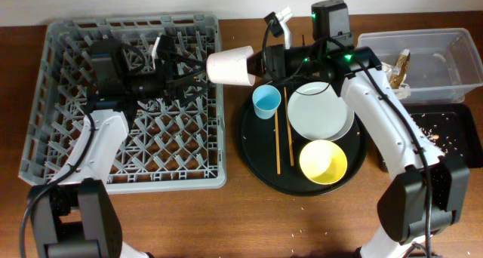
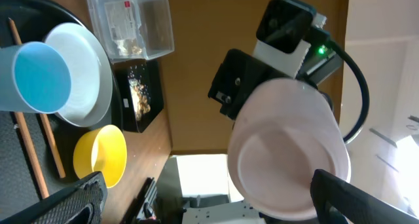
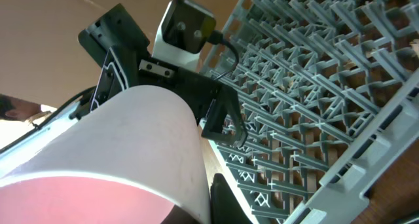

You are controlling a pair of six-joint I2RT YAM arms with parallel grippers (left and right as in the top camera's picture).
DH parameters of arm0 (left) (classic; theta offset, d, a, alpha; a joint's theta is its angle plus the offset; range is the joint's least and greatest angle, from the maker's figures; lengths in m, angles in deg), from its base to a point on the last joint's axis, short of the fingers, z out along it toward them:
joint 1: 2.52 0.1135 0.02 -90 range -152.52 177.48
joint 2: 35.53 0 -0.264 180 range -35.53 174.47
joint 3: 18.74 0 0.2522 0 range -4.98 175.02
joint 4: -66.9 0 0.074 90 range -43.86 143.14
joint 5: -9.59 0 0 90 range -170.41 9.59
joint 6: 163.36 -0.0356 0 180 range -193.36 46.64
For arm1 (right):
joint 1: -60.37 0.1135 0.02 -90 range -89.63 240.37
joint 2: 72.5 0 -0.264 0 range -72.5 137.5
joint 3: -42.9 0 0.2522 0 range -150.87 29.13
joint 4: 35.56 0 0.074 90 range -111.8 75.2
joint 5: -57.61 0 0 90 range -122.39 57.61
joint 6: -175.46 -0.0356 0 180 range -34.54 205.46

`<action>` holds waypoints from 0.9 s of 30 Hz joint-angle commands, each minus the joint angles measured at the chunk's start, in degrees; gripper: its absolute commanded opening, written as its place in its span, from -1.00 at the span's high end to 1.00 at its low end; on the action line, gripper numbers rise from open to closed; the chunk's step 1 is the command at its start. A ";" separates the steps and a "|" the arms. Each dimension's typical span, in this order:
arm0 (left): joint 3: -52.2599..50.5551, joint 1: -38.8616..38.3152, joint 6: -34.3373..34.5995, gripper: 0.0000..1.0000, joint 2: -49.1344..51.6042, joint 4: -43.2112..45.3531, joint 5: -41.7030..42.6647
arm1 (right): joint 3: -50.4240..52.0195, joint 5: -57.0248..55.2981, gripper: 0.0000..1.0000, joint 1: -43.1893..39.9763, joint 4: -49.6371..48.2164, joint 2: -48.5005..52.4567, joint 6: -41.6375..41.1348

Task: Sort waste into correct bins and load items into the dishwasher rack
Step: 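Pass the pink cup from the right gripper to the left gripper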

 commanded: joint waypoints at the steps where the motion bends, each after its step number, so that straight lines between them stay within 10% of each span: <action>1: 0.48 -1.90 -0.55 -0.99 -0.33 0.50 5.95 | 0.24 -3.34 0.92 -0.79 -0.28 1.66 -1.29; 12: 0.48 -1.90 0.96 -0.99 -0.33 0.55 5.66 | 0.26 -2.84 0.92 -8.07 1.60 1.92 -2.75; 21: 0.48 -1.90 0.96 -0.98 -0.33 2.21 5.86 | 0.26 -7.19 0.92 5.90 2.01 5.11 -2.78; 27: 0.48 -1.90 0.96 -0.19 -0.33 2.23 5.84 | 0.26 -4.11 0.92 8.24 0.13 7.34 -2.75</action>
